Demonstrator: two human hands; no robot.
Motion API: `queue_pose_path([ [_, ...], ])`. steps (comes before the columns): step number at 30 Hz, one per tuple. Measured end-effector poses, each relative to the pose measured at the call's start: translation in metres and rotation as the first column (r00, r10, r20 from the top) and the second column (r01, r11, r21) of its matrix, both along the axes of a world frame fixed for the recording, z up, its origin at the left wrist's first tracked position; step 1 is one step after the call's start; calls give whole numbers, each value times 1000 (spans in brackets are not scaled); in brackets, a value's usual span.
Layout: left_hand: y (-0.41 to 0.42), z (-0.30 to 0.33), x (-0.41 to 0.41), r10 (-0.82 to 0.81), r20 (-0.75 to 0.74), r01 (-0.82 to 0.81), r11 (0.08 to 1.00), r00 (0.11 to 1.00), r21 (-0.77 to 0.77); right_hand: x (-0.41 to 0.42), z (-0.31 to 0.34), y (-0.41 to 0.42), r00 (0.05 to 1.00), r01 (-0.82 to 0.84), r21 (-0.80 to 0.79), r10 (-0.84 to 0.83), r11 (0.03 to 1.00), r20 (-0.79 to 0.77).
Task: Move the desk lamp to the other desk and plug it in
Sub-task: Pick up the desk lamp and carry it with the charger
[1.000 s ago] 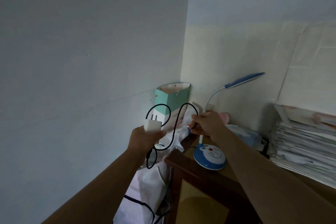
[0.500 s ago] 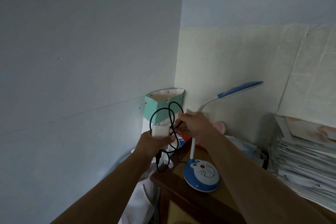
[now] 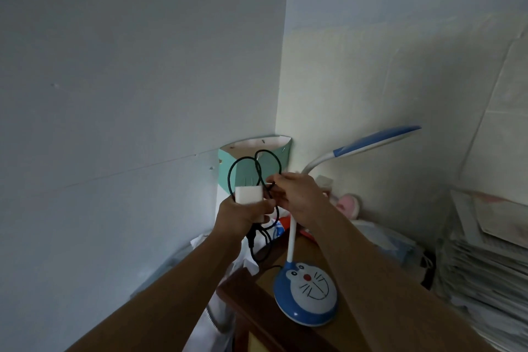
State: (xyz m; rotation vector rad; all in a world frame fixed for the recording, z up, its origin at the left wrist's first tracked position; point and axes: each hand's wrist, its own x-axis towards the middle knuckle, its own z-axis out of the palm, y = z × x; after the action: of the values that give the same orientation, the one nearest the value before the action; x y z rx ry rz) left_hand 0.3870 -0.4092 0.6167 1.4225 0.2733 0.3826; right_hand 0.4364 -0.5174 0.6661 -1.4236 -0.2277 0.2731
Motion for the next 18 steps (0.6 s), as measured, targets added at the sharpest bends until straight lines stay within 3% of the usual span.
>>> queue_pose_path([
  [5, -1, -3, 6, 119, -28, -119, 993, 993, -2, 23, -34, -13, 992, 38, -150, -54, 988, -110],
  [6, 1, -5, 7, 129, -38, -129, 992, 991, 4, 26, -46, -19, 996, 63, -179, -73, 982, -46],
  [7, 2, -8, 8, 137, -47, -137, 990, 989, 17, 29, -58, -24, 983, 149, -231, -119, 961, 139],
  [8, 3, -11, 9, 144, -58, -142, 989, 988, 31, 27, -62, -30, 986, 96, -239, -60, 966, 154],
  [10, 2, -16, 10, 153, -78, -149, 987, 985, 51, 34, -79, -37, 894, 293, -523, -36, 801, 446],
  [11, 2, -18, 11, 156, -87, -151, 987, 984, 55, 35, -90, -38, 917, 266, -686, 42, 677, 396],
  [13, 1, -23, 13, 158, -103, -153, 987, 982, 58, 41, -106, -37, 965, 137, -820, 112, 556, 237],
  [15, 1, -28, 17, 164, -122, -157, 985, 979, 69, 42, -115, -44, 974, 115, -830, 103, 545, 202],
  [18, 0, -37, 22, 167, -144, -157, 984, 975, 79, 46, -135, -45, 944, 110, -870, 224, 481, 243],
])
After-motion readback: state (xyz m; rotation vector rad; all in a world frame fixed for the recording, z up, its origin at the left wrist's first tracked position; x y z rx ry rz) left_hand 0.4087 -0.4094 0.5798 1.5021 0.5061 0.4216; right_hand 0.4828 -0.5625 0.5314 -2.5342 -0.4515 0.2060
